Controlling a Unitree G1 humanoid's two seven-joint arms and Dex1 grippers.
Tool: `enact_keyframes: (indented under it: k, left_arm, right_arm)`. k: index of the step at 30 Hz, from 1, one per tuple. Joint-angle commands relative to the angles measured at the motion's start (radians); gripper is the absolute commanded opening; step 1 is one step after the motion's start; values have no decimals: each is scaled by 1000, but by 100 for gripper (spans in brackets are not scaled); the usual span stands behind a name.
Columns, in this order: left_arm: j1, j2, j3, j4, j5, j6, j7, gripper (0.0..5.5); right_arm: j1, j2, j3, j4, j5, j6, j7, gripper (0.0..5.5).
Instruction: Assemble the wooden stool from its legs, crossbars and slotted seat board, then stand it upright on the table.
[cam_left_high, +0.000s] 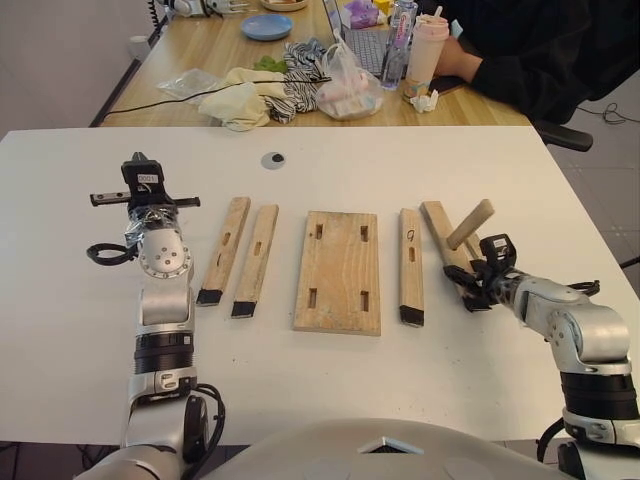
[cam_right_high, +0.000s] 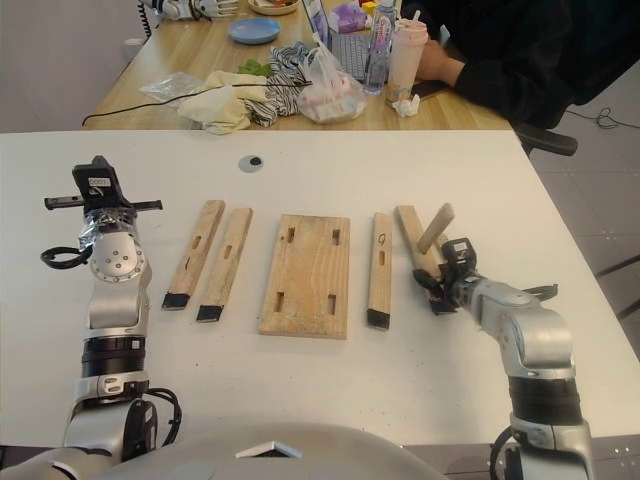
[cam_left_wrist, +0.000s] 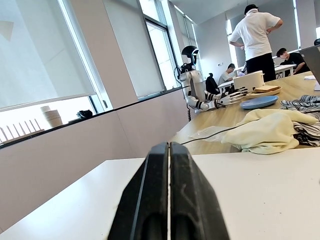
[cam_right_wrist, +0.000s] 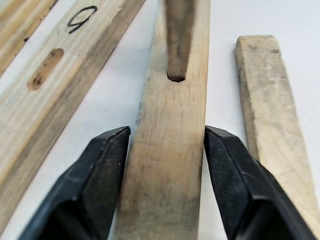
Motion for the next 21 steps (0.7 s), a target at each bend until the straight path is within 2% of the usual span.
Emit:
enact_keyframes:
  k: [1, 4, 7, 9, 11, 13, 16, 19, 21]
  left_arm:
    - [-31, 15, 36, -74, -34, 64, -27, 0]
    - [-68, 7, 43, -63, -113, 167, -105, 0]
    - [-57, -67, 89, -166, -400, 245, -276, 0]
    - [-46, -101, 98, -318, -656, 311, -414, 24]
    - [-51, -118, 105, -399, -858, 355, -515, 55]
    - [-73, -135, 102, -456, -1035, 401, -562, 84]
    - [-105, -147, 95, -522, -1291, 461, -587, 128]
    - [-149, -139, 103, -509, -1526, 511, -610, 163]
    - [-164, -126, 80, -477, -1571, 539, -629, 189]
  right_arm:
    - [33, -15, 37, -40, -10, 3, 16, 202]
    - [10, -3, 14, -34, -31, -57, 3, 202]
    - [-94, 12, -49, -33, 7, -35, -4, 202]
    - [-256, -22, -78, 5, 37, -20, 29, 202]
    - [-467, 9, -164, 127, 125, 98, 34, 202]
    - [-643, 34, -208, 265, 233, 221, 95, 202]
    - [-791, 20, -212, 337, 351, 334, 203, 202]
    - [-843, 6, -220, 296, 471, 413, 294, 202]
    - [-840, -8, -222, 261, 529, 419, 347, 202]
